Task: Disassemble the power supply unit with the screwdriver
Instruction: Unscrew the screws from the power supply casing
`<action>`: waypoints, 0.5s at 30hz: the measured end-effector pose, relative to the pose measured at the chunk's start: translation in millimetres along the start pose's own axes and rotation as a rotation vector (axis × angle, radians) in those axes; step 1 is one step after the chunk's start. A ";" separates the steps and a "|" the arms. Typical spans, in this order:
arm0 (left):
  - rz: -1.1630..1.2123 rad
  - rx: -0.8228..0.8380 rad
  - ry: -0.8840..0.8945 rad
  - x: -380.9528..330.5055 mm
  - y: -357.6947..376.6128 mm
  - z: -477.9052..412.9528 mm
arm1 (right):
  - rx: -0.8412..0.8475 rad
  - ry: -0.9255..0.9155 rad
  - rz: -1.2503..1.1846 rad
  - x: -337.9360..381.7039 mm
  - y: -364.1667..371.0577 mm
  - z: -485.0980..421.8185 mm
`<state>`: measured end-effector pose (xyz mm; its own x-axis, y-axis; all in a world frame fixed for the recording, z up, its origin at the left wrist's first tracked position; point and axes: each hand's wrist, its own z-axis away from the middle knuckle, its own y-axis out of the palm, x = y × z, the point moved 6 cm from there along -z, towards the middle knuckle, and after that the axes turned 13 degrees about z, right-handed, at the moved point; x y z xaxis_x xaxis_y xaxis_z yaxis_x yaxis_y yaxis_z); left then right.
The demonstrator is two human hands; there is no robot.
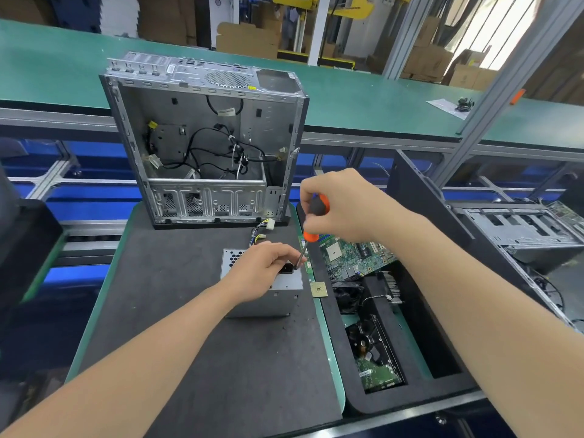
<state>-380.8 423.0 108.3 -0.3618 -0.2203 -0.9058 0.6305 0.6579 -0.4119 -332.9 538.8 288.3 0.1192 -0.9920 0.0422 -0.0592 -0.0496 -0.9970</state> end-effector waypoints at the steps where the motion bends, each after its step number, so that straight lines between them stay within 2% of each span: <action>1: 0.007 -0.001 -0.002 -1.2 -0.2 0.2 | 0.056 -0.034 -0.007 1.4 -0.3 -0.4; 4: 0.019 -0.007 -0.011 -3.2 0.5 1.0 | 0.134 -0.047 0.016 1.5 -1.1 -4.7; 8: 0.055 -0.033 0.026 -13.0 2.7 0.3 | 0.066 -0.001 0.081 10.4 2.7 -11.1; 12: 0.170 -0.043 0.020 -21.6 10.3 -10.0 | -0.010 0.180 0.206 11.2 -0.6 -20.7; 15: 0.203 -0.033 0.004 -18.3 14.3 -8.3 | 0.070 0.232 0.263 10.3 -2.0 -26.8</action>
<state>-370.9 442.4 119.8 -0.2322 -0.0776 -0.9696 0.6680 0.7119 -0.2169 -358.1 525.6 292.4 -0.1201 -0.9702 -0.2105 0.0110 0.2107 -0.9775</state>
